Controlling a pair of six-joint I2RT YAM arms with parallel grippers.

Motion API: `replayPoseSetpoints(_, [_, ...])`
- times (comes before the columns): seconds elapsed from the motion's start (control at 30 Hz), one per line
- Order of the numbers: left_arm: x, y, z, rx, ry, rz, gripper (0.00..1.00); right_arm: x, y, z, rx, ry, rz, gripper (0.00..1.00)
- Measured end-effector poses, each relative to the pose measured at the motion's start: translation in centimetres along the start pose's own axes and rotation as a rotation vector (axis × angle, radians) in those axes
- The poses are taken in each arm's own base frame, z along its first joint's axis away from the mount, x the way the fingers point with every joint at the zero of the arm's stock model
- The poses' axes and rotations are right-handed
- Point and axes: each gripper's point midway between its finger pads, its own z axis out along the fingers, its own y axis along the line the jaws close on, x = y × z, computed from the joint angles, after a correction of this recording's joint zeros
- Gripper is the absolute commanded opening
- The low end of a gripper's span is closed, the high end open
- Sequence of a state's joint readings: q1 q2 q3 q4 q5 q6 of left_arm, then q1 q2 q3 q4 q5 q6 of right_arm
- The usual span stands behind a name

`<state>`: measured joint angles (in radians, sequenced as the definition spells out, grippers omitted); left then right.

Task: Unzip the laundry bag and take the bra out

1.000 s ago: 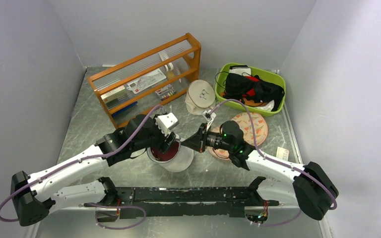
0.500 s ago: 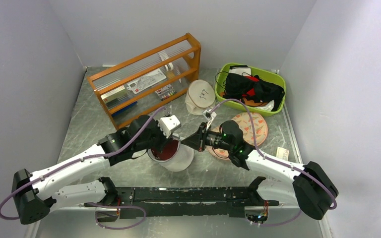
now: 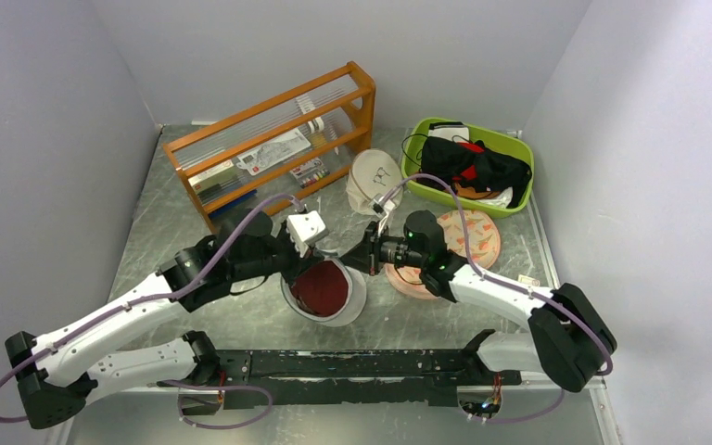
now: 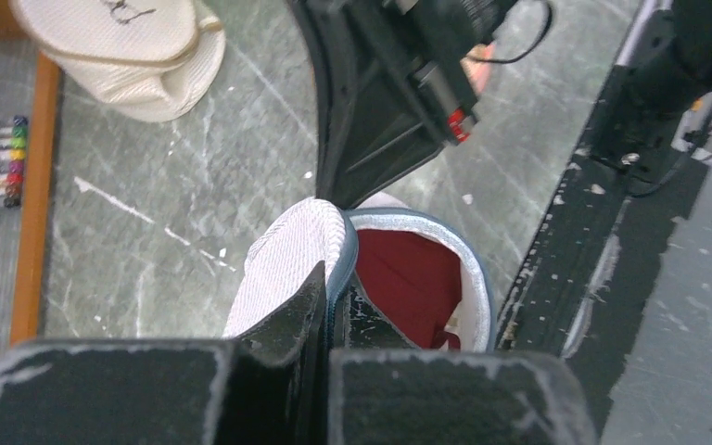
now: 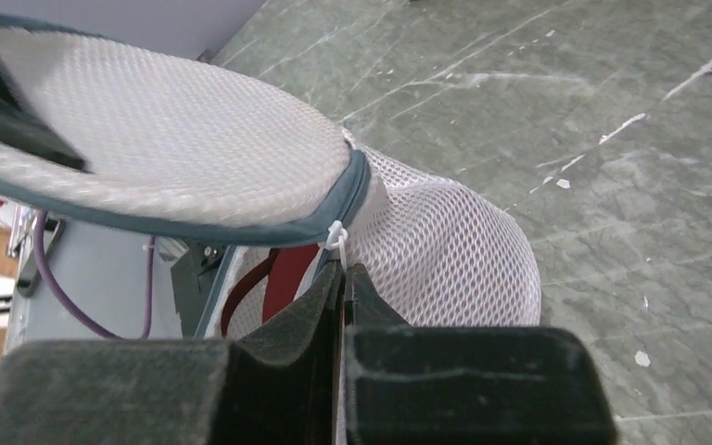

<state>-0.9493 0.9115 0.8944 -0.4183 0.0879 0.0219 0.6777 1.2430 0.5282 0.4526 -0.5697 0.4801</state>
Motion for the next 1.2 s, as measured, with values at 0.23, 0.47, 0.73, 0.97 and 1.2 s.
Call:
replayPoseSetpoints(0.23, [-3.2,-2.1,-1.2,0.118,-0.042,-0.012,0.07,0.7,1.1,0.6,-0.113,0.066,-0.057,0.0])
replayPoseSetpoints(0.47, [-3.9,-3.2,-1.4,0.171,-0.036,-0.059,0.07,0.2,1.7,1.2,-0.174,0.083,-0.107,0.0])
replayPoseSetpoints(0.73, [-4.2,-3.3,-1.2,0.141,-0.03,-0.238,0.07,0.2,1.0,1.4,-0.152,0.102,-0.123,0.06])
replayPoseSetpoints(0.97, [-4.2,-0.3,-0.9,-0.074,-0.047,-0.464,0.07,-0.6,-2.0,0.1,0.107,0.098,-0.044,0.39])
replayPoseSetpoints(1.2, [-4.6,2.3,-1.4,-0.248,-0.073,-0.599,0.07,0.5,-4.2,-2.2,0.318,0.177,0.062,0.78])
